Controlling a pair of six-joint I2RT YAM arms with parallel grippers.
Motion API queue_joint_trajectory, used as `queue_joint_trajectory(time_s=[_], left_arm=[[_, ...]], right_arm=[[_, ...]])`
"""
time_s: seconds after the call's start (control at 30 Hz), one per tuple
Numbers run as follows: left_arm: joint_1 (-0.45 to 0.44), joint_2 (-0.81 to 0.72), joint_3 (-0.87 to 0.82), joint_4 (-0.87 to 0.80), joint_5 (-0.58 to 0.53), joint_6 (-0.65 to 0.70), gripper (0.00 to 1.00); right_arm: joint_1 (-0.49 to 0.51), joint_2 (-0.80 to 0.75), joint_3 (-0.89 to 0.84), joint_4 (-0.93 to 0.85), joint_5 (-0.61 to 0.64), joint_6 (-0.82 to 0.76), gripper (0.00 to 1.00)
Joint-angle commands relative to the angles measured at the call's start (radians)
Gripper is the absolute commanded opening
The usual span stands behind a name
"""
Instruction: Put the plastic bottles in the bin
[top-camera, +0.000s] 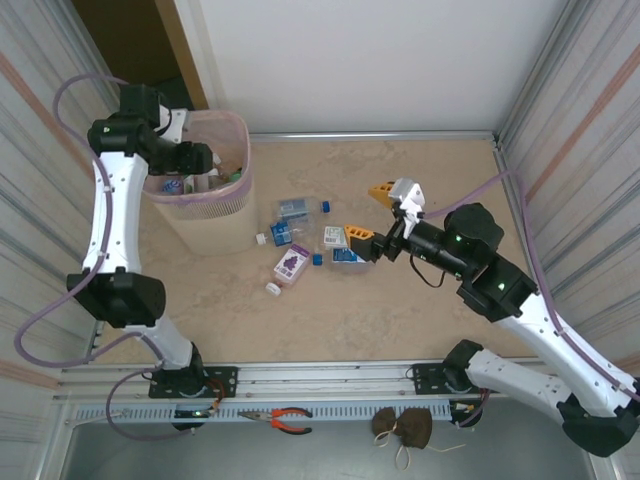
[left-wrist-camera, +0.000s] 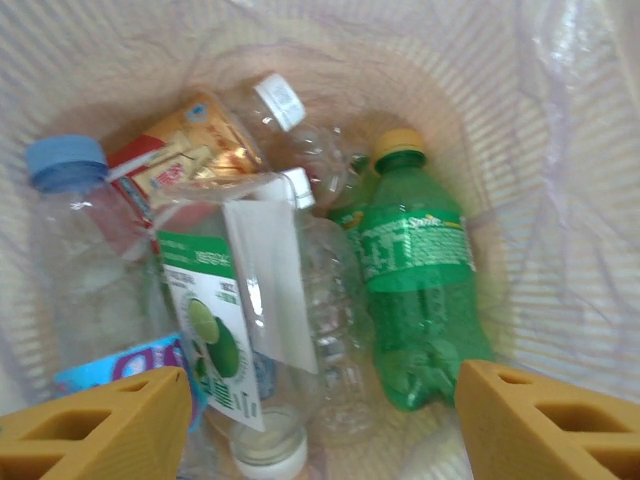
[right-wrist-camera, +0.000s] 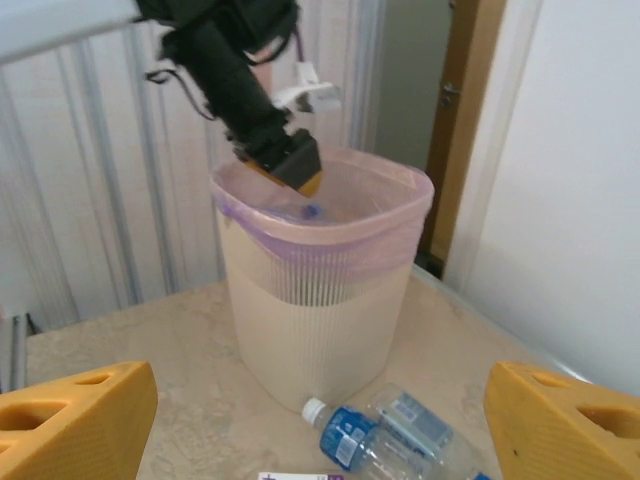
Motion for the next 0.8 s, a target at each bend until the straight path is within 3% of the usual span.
queue_joint_trajectory(time_s=[0.0, 0.17, 0.3, 0.57, 0.77], left_arm=[[0.017, -0.081, -0.064, 0.075, 0.123, -0.019, 0.7], [0.034, -0.179, -0.166, 0.182, 0.231, -0.064, 0.7], [0.033, -0.245, -0.228, 0.246, 0.285, -0.095, 0.71], [0.034, -0.314, -0.308, 0.303, 0.349, -0.124, 0.71], [0.035, -0.338, -0.35, 0.327, 0.38, -0.141, 0.71]], right_arm=[[-0.016, 0.042, 0.05, -0.113, 0.102, 0.074, 0.85], [-0.063, 0.134, 0.089, -0.246, 0.108, 0.15, 0.84], [-0.083, 0.215, 0.091, -0.332, 0.074, 0.104, 0.8], [-0.085, 0.365, 0.065, -0.496, 0.024, -0.329, 0.77], [-0.083, 0.544, 0.105, -0.63, 0.139, -0.642, 0.77]])
